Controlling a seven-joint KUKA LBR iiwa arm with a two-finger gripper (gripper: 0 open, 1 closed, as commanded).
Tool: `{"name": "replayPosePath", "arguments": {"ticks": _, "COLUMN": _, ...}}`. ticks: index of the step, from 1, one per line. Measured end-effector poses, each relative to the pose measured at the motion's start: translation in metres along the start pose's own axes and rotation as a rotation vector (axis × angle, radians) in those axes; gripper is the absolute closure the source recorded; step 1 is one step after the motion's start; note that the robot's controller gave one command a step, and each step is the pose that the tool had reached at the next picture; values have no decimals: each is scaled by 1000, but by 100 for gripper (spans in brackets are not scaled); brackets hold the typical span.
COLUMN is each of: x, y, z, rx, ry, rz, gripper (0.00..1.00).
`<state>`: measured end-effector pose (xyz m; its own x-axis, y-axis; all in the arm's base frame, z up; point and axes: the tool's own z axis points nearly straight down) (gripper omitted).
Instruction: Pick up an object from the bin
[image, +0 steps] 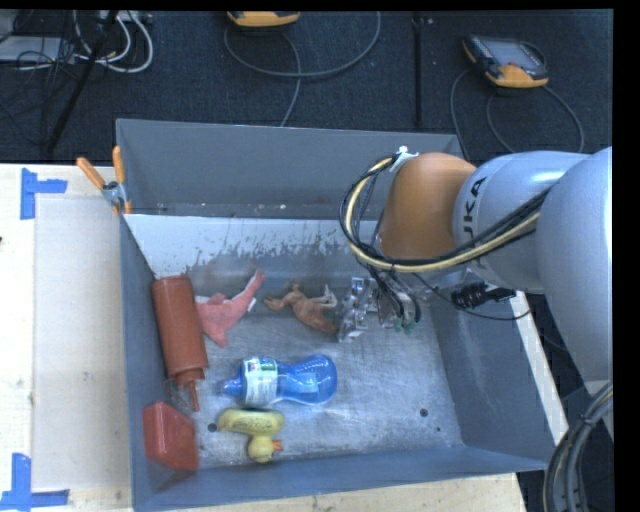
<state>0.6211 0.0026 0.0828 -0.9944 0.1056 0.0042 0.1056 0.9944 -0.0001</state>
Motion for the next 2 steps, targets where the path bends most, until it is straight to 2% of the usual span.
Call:
{"name": "replayPosePath", "arguments": {"ticks": 1, "x": 2, "y": 0, "z": -21, "rx": 1, "ry": 8, "rz": 0, "gripper": 100}}
{"name": "replayPosePath", "arguments": {"ticks": 2, "x": 0, "y": 0, "z": -44, "rx": 0, "ry": 0, "rz": 0, "gripper": 100}}
